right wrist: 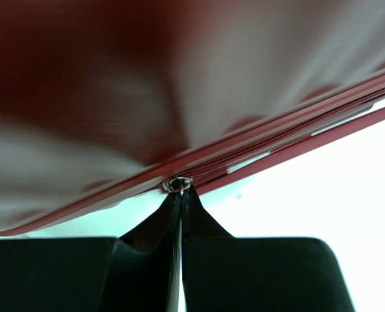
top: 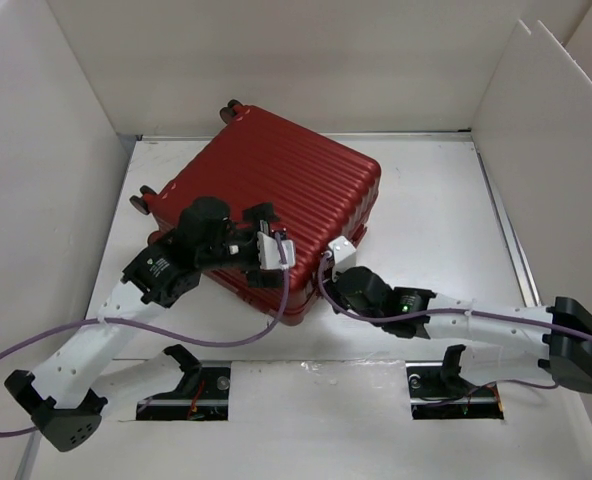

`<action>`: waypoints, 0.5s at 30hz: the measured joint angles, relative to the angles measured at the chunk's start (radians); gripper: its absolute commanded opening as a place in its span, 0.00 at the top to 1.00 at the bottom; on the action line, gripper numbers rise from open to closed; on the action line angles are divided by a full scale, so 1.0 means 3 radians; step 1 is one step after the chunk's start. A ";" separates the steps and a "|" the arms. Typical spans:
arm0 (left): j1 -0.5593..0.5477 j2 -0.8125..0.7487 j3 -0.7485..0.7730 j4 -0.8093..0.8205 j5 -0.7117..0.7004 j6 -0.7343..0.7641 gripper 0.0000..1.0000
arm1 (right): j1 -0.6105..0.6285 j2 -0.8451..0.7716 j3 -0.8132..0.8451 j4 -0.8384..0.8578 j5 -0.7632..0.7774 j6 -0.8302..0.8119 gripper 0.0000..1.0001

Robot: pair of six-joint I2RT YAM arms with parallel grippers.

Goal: Pack the luggage

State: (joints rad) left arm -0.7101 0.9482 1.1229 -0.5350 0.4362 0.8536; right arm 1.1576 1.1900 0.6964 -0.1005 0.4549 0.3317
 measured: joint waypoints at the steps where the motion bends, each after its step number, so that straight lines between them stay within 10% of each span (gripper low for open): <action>1: -0.0067 -0.0009 0.0031 -0.0062 0.0093 0.0004 0.00 | -0.0067 -0.0047 -0.0076 0.0088 -0.0090 -0.0051 1.00; 15: -0.0880 0.0342 -0.0014 0.0177 -0.0540 -0.1255 0.00 | -0.0299 -0.0165 -0.0351 0.0510 -0.0401 -0.0065 1.00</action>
State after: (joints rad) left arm -0.9741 1.0508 1.1187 -0.4820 0.2741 0.4770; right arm 1.0679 1.1404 0.5911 0.0525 0.3347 0.3122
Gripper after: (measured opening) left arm 0.997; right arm 0.018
